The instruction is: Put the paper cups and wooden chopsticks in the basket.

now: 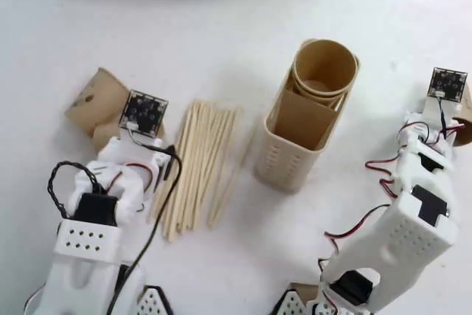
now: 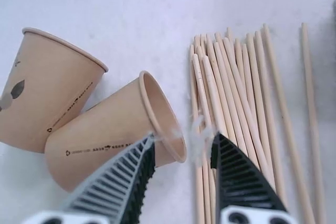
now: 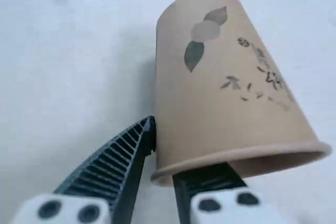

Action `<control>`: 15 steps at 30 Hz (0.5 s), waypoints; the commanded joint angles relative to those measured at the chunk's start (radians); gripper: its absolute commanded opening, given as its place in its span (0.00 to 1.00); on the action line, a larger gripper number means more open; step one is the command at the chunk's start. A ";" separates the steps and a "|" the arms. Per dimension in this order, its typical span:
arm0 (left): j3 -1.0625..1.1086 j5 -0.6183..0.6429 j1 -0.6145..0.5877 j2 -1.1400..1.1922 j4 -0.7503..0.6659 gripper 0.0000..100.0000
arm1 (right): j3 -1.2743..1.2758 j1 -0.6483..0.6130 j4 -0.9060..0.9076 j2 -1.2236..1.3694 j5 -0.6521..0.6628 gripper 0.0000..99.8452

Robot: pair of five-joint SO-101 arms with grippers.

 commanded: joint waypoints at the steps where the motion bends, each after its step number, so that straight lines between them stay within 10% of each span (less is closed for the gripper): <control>1: -0.006 -0.009 0.002 -0.013 -0.025 0.18 | -0.057 0.025 0.191 -0.148 -0.008 0.02; 15: 0.002 -0.009 0.004 -0.015 -0.025 0.18 | -0.057 -0.113 1.044 -0.917 0.025 0.02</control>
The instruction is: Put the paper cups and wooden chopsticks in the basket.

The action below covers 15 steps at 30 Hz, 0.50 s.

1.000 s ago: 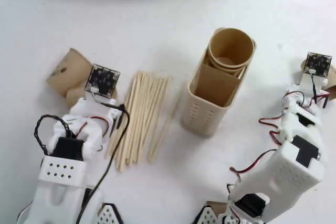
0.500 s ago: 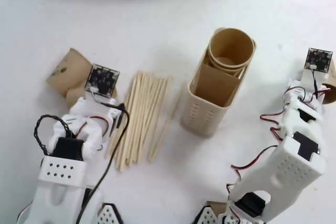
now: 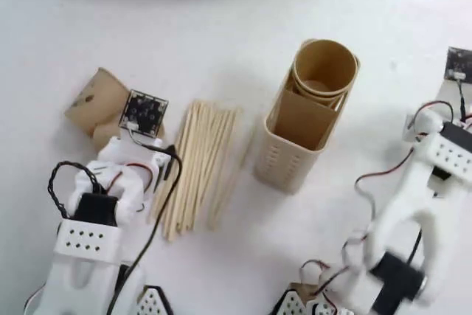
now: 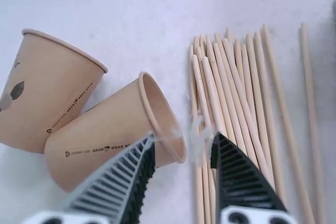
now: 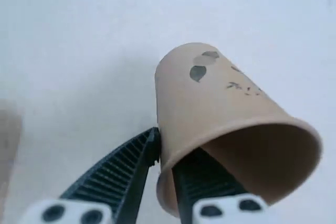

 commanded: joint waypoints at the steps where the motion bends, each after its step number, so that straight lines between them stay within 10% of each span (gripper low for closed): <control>1: 0.000 -0.009 0.004 -0.015 -0.021 0.18 | -0.058 -0.068 0.143 -0.260 0.034 0.02; 15: 0.002 -0.009 0.004 -0.019 -0.021 0.18 | -0.365 -0.251 0.412 -0.653 -0.021 0.02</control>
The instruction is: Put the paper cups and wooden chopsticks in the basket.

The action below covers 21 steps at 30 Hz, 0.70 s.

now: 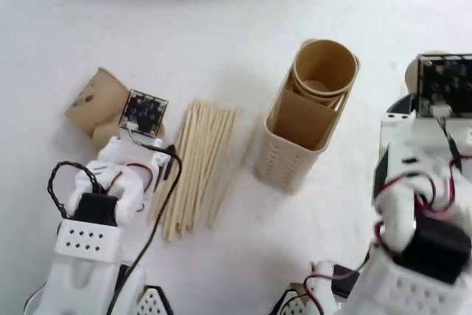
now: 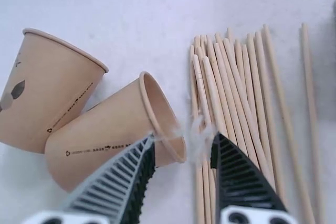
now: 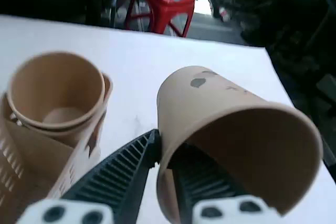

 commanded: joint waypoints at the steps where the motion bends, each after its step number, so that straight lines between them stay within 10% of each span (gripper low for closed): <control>1: 0.002 -0.009 0.004 -0.019 -0.021 0.18 | -0.117 -0.085 0.022 -0.015 -0.021 0.02; 7: 0.003 -0.009 0.005 -0.019 -0.021 0.18 | -0.132 -0.278 0.036 0.053 -0.028 0.02; 21: 0.003 -0.009 0.005 -0.019 -0.021 0.18 | -0.311 -0.297 0.001 0.570 -0.029 0.02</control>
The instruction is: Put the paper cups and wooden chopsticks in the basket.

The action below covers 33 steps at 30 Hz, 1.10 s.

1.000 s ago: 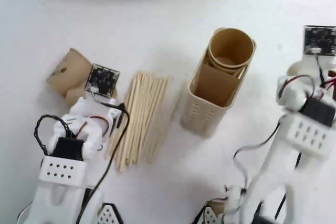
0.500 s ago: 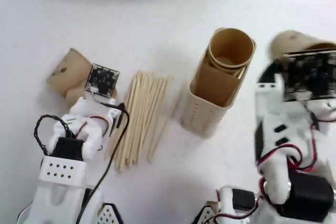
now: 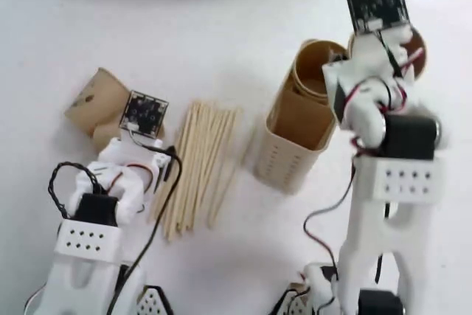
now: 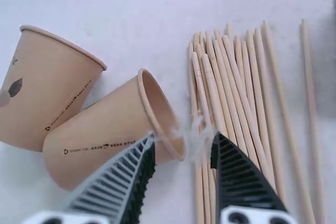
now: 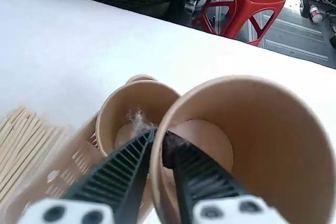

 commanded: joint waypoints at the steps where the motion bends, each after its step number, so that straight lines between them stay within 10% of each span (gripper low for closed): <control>1: -0.006 -0.009 0.005 -0.019 -0.021 0.18 | -0.091 -0.001 0.019 0.090 -0.006 0.02; 33: -0.006 -0.009 0.005 -0.019 -0.021 0.18 | -0.230 -0.116 0.031 0.254 -0.005 0.02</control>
